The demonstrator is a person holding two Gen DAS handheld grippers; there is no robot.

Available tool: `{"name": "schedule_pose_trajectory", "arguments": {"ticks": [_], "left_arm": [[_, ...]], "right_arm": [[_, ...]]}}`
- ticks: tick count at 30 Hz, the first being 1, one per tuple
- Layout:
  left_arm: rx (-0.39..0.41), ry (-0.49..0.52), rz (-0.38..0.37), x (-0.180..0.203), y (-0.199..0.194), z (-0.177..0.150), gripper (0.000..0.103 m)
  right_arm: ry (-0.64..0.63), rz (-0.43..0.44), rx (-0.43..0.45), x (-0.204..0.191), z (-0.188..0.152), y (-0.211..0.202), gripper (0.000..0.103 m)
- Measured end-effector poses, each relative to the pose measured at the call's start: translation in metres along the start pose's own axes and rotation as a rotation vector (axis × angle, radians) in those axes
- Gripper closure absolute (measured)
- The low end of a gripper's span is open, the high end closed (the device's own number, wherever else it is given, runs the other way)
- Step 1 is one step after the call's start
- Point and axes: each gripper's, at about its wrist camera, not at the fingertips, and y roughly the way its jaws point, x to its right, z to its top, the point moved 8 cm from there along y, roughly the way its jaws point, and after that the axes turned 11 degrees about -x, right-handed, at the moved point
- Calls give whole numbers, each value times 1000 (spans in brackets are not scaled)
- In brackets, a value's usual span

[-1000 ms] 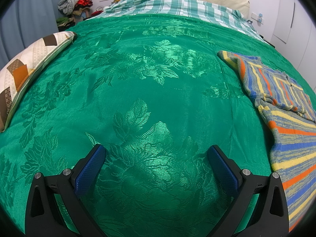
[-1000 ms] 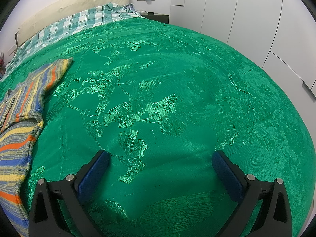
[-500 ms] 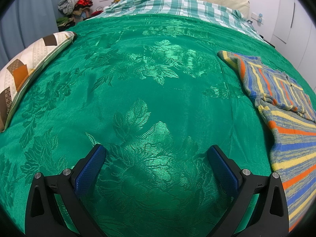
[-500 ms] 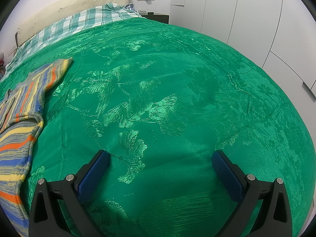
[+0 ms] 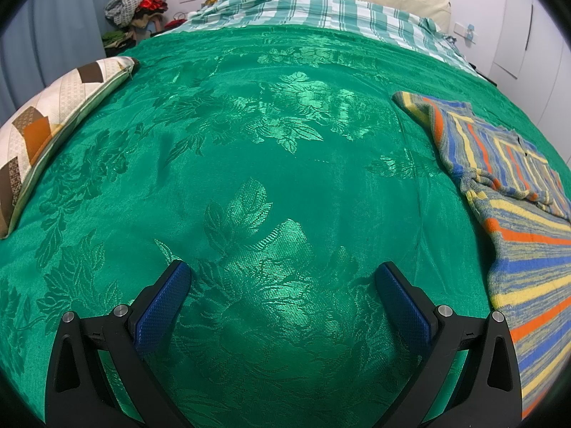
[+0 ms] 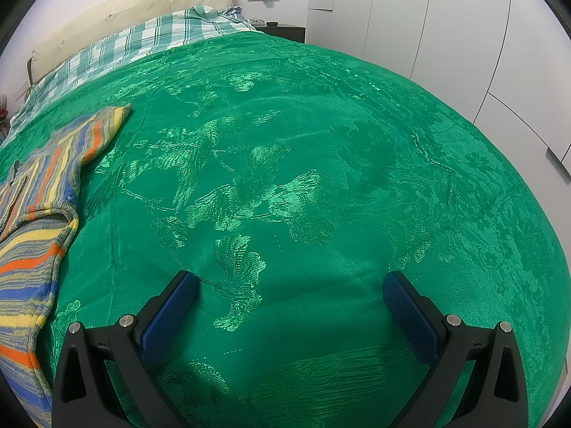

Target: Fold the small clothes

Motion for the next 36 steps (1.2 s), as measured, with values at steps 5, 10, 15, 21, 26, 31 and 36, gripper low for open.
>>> {"name": "schedule_pose_trajectory", "arguments": {"ticks": [5,10,15,21,26,31,36], "left_arm": [[0,0,0,0,0,0,0],[0,1,3,0,0,0,0],[4,0,7,-1,-1,-1,0],[-20,-15,1,-1,-1,-3,0],[-149,7,-59,-1,-21,-20,1],[-203,50,-360,23,-99,-94,1],[-371,184,-475,74,-113,-177,3]], "right_arm": [[0,0,0,0,0,0,0],[3,-1,3,0,0,0,0],[5,1,4,-1,1,1,0],[2,-3,0,-1,1,1,0],[-62,129,-72,1,3,-5,1],[-157,474,-256,-5,-51,-77,5],[-274,675,-491,-24,-153,-131,15]]}}
